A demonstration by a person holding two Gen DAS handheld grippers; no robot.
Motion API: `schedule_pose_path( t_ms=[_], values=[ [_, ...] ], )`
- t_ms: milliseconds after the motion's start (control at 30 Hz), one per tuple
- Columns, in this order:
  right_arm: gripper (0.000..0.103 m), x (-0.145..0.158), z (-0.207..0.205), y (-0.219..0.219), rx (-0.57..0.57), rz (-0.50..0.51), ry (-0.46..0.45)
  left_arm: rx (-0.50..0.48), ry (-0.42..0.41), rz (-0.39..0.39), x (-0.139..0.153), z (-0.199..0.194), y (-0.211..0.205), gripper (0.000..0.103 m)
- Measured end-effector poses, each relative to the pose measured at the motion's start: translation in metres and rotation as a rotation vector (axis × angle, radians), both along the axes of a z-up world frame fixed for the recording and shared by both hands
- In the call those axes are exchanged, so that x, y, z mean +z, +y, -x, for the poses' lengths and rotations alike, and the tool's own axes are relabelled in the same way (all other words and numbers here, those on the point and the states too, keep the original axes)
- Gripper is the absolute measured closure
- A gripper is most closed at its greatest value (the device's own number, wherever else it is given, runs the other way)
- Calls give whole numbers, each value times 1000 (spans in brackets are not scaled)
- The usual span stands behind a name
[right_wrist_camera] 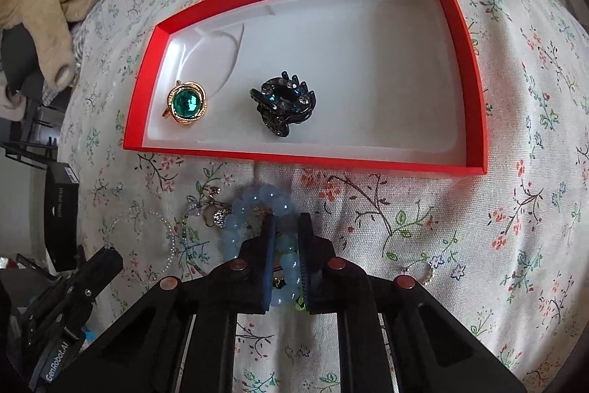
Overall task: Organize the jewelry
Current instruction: 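Carry both bracelets into the red box and open both tools to release them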
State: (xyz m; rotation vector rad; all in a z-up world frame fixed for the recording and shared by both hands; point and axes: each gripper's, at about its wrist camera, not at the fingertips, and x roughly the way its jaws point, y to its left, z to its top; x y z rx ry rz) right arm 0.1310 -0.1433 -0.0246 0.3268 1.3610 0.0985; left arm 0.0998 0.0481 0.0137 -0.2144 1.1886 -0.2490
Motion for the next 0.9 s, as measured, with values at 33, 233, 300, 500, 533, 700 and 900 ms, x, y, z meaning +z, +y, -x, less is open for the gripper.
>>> schedule_pose_path(
  t_ms=[33,233,300,500,533,700,900],
  values=[
    [91,3,1,1,7,0,-6,1,-4,-1,1,1,1,103],
    [91,31,16,5,47,-16,-69,-6,-44,-7,15,4,1,103],
    [91,42,22,5,57,-30,-92,-8,-59,-3,21,5,0,103],
    [91,77,36,6,74,-79,-174,-37,-116,7,42,7,-10,103],
    [91,83,36,5,74,-82,-191,-44,-126,9,45,6,-14,103],
    [91,112,37,-8,40,-126,-269,-66,-171,36,61,-4,-28,103],
    [91,133,29,-27,-24,-153,-347,-88,-201,111,68,-25,-51,103]
  ],
)
